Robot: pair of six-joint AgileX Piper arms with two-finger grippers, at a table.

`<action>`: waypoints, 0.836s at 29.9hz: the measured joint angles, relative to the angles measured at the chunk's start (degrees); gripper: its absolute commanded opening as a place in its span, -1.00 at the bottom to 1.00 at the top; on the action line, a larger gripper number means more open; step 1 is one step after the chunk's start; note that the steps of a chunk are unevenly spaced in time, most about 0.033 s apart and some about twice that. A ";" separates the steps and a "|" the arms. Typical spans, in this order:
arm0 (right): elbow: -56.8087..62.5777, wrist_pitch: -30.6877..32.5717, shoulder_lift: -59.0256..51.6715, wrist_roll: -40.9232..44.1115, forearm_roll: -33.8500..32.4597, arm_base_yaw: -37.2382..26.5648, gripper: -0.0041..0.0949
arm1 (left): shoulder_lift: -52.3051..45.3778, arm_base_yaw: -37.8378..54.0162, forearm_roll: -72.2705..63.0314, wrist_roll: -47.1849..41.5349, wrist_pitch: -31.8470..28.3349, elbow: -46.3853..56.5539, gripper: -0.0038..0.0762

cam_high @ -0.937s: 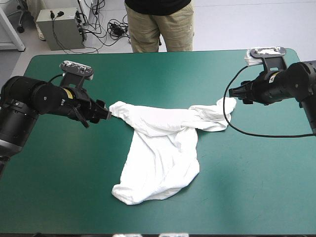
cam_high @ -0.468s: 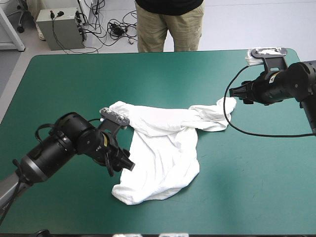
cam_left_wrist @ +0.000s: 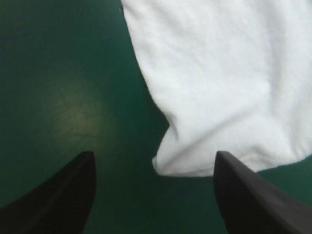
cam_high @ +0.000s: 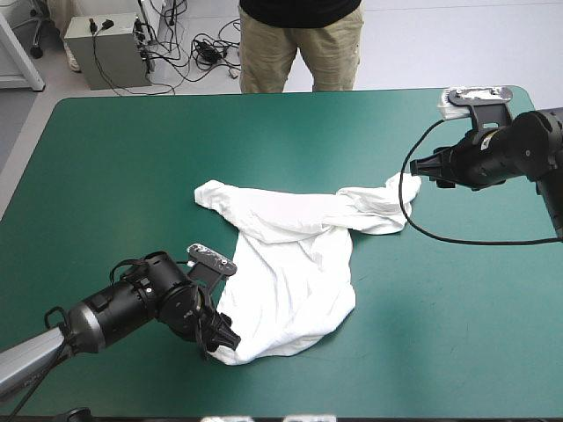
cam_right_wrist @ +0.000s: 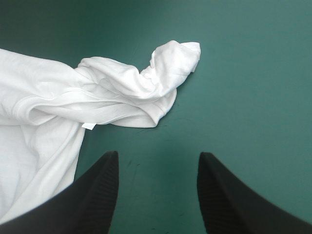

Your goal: Fold the cloth

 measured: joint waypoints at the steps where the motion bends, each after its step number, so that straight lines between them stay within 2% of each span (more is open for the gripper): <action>1: 0.00 0.00 0.00 0.00 0.00 0.00 -0.03 | -0.05 0.00 -0.05 0.00 -1.03 0.59 0.33; 8: 0.00 0.00 0.00 0.00 0.00 0.00 -0.03 | -0.07 0.00 -0.16 -1.73 -5.97 7.04 0.31; 10: 0.00 0.00 0.00 0.00 0.00 0.00 -0.03 | 0.09 0.00 -0.22 -2.14 -7.24 8.94 0.20; 12: 0.00 0.00 0.00 0.00 0.00 0.00 -0.03 | 0.23 0.00 -0.76 -2.40 -8.14 9.99 -0.04; 14: 0.00 0.04 0.00 0.00 0.00 0.00 -0.03 | 0.23 0.00 -1.72 -2.34 -8.73 10.24 -0.43; 15: 0.00 0.04 0.00 0.00 0.06 0.00 -0.03 | 0.26 -0.12 -2.36 -2.11 -9.10 10.29 -0.75; 16: 0.00 0.04 0.00 0.00 0.06 0.00 -0.02 | 0.30 -0.19 -3.25 -1.91 -9.52 10.29 -0.94; 25: 0.11 0.04 1.22 0.83 -0.54 0.00 0.08 | 0.37 -0.34 -5.60 -1.32 -11.14 10.46 -0.93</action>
